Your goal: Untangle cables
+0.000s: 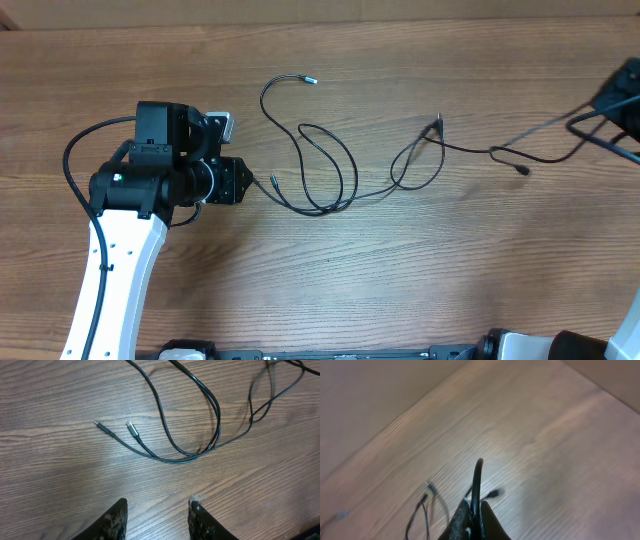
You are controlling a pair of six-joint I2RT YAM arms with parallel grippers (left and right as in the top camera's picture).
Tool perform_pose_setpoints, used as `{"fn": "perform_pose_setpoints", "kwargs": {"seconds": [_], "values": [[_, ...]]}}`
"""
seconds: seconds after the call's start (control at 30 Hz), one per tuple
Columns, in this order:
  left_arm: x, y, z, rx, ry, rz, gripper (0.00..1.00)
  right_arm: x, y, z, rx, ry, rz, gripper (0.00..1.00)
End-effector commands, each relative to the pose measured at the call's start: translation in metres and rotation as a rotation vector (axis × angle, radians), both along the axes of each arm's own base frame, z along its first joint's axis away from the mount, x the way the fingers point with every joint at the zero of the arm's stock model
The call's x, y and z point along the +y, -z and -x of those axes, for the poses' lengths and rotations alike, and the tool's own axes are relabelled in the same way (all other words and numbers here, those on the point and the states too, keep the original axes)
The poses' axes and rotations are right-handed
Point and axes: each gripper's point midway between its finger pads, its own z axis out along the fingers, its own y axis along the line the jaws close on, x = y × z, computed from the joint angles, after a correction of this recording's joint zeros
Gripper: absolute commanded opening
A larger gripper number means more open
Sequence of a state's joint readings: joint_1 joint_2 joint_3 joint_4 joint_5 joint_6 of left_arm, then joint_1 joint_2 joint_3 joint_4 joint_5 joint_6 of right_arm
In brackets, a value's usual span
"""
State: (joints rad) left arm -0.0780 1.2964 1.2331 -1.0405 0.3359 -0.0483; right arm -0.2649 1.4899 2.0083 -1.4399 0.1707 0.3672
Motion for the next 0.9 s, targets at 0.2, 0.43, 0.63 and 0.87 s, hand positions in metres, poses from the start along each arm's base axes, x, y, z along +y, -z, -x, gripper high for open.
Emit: {"fn": "perform_pose_setpoints", "kwargs": {"seconds": [0.2,0.43,0.63,0.87], "values": [[0.0,-0.001,-0.002,-0.01,0.014,-0.01,0.4,-0.016,-0.009,0.001,-0.091,0.118,-0.091,0.04],[0.0,-0.002,-0.004,-0.017,0.014,-0.009,0.4,0.138,-0.064,-0.022,-0.385,-0.943,-0.312,0.04],[0.0,-0.002,-0.004,-0.016,0.012,-0.007,0.4,0.183,-0.08,-0.01,-0.453,-1.149,-0.369,0.04],[0.0,-0.002,-0.004,-0.017,0.012,-0.007,0.4,0.208,-0.097,-0.024,-0.503,-1.147,-0.374,0.04]]}}
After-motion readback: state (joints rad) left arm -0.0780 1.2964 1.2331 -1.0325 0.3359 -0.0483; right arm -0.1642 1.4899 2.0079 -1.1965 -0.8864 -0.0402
